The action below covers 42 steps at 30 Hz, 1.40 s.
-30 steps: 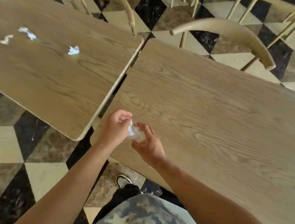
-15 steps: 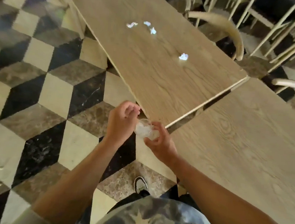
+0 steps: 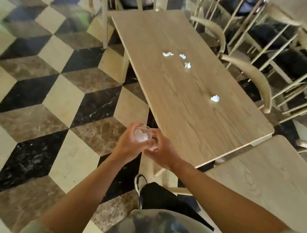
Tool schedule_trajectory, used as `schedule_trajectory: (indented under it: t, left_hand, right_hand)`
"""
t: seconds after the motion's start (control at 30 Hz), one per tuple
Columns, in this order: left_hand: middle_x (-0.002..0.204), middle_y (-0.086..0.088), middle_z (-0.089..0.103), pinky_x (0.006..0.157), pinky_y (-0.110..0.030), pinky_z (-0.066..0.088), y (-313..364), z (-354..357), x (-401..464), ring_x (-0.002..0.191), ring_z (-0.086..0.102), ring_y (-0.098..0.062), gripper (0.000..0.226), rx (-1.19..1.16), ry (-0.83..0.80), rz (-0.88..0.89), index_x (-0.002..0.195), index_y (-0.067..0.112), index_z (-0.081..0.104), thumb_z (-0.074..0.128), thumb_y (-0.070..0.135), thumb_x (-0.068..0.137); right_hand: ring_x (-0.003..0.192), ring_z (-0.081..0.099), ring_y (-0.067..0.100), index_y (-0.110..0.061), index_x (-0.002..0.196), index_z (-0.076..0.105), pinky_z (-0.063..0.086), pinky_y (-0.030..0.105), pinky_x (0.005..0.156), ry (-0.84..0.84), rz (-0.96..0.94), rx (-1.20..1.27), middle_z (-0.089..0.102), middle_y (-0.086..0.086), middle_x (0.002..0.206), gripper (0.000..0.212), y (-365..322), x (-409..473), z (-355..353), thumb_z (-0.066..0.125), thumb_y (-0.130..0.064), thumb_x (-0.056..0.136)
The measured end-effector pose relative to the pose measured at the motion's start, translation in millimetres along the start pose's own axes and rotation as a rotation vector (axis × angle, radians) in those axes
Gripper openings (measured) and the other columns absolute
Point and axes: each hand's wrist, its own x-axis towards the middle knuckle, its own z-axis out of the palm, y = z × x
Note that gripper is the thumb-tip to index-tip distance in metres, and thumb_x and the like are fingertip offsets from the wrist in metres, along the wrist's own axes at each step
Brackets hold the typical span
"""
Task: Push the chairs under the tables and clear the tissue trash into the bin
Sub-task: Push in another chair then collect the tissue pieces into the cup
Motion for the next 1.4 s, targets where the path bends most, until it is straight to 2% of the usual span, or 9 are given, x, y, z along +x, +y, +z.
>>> schedule_trajectory:
  t: [0.17, 0.37, 0.47, 0.63, 0.87, 1.0, 1.1, 1.23, 1.4]
  left_hand:
    - [0.113, 0.010, 0.060, 0.098, -0.040, 0.054, 10, -7, 93, 0.111, 0.062, -0.020, 0.061, 0.073, -0.057, -0.014, 0.128, 0.027, 0.053, 0.086, 0.038, 0.078]
    - [0.126, 0.004, 0.062, 0.091, -0.027, 0.041, 33, -27, 267, 0.119, 0.058, -0.016, 0.058, 0.268, -0.212, 0.022, 0.125, 0.026, 0.054, 0.084, 0.046, 0.080]
    - [0.118, 0.009, 0.062, 0.084, -0.020, 0.042, 53, -39, 343, 0.108, 0.059, -0.011, 0.058, 0.315, -0.250, -0.004, 0.127, 0.025, 0.053, 0.083, 0.044, 0.081]
    - [0.104, 0.022, 0.054, 0.072, -0.012, 0.038, 73, -55, 446, 0.093, 0.054, 0.006, 0.053, 0.358, -0.271, -0.052, 0.123, 0.032, 0.051, 0.083, 0.042, 0.082]
    - [0.114, 0.014, 0.059, 0.083, -0.027, 0.050, 69, -95, 530, 0.109, 0.061, -0.015, 0.064, 0.346, -0.306, -0.206, 0.130, 0.029, 0.054, 0.085, 0.049, 0.078]
    - [0.124, 0.006, 0.061, 0.098, -0.048, 0.055, 64, -128, 577, 0.115, 0.063, -0.020, 0.073, 0.318, -0.326, -0.215, 0.134, 0.031, 0.054, 0.085, 0.058, 0.072]
    - [0.120, 0.004, 0.067, 0.094, -0.053, 0.058, 58, -154, 616, 0.108, 0.069, -0.021, 0.084, 0.268, -0.335, -0.206, 0.131, 0.035, 0.054, 0.083, 0.071, 0.061]
    - [0.115, 0.006, 0.067, 0.078, -0.027, 0.056, 42, -201, 680, 0.099, 0.068, -0.011, 0.065, 0.267, -0.412, -0.162, 0.131, 0.032, 0.054, 0.085, 0.051, 0.077]
    - [0.108, 0.021, 0.053, 0.067, -0.011, 0.038, 38, -261, 734, 0.094, 0.056, 0.003, 0.058, 0.287, -0.541, -0.123, 0.130, 0.031, 0.048, 0.080, 0.047, 0.084]
  right_hand:
    - [0.114, 0.057, 0.023, -0.015, 0.134, 0.052, 0.049, 0.039, 0.095, 0.184, 0.284, -0.197, 0.051, 0.004, 0.130, 0.054, 56, 79, -52, 0.073, -0.031, 0.086]
    - [0.122, 0.055, 0.044, -0.002, 0.141, 0.041, 0.045, 0.048, 0.097, 0.590, 0.945, -0.072, 0.046, 0.025, 0.139, 0.067, 177, 184, -182, 0.061, -0.044, 0.093]
    - [0.128, 0.049, 0.042, -0.001, 0.140, 0.044, 0.038, 0.043, 0.097, 0.707, 1.092, -0.065, 0.045, 0.027, 0.141, 0.073, 210, 229, -236, 0.036, -0.051, 0.087]
    - [0.137, 0.039, 0.046, -0.002, 0.155, 0.024, 0.033, 0.049, 0.109, 0.780, 1.244, 0.001, 0.023, 0.028, 0.157, 0.080, 206, 313, -286, 0.045, -0.056, 0.099]
    - [0.123, 0.047, 0.044, -0.002, 0.141, 0.038, 0.043, 0.050, 0.094, 0.769, 1.053, -0.002, 0.035, 0.023, 0.138, 0.066, 132, 501, -259, 0.045, -0.049, 0.094]
    - [0.121, 0.042, 0.035, -0.017, 0.140, 0.044, 0.039, 0.045, 0.082, 0.653, 0.925, -0.150, 0.037, 0.018, 0.139, 0.085, 100, 592, -240, 0.014, -0.072, 0.082]
    - [0.125, 0.042, 0.038, -0.023, 0.144, 0.039, 0.044, 0.050, 0.092, 0.607, 0.920, -0.180, 0.031, 0.017, 0.144, 0.078, 76, 639, -222, 0.032, -0.076, 0.087]
    - [0.120, 0.046, 0.037, -0.017, 0.139, 0.042, 0.046, 0.050, 0.092, 0.577, 0.918, -0.411, 0.038, 0.017, 0.139, 0.069, 49, 685, -174, 0.044, -0.065, 0.090]
    - [0.094, 0.058, 0.041, -0.001, 0.112, 0.055, 0.049, 0.045, 0.067, 0.731, 0.778, -0.507, 0.051, 0.023, 0.115, 0.017, 16, 698, -94, 0.051, -0.006, 0.097]
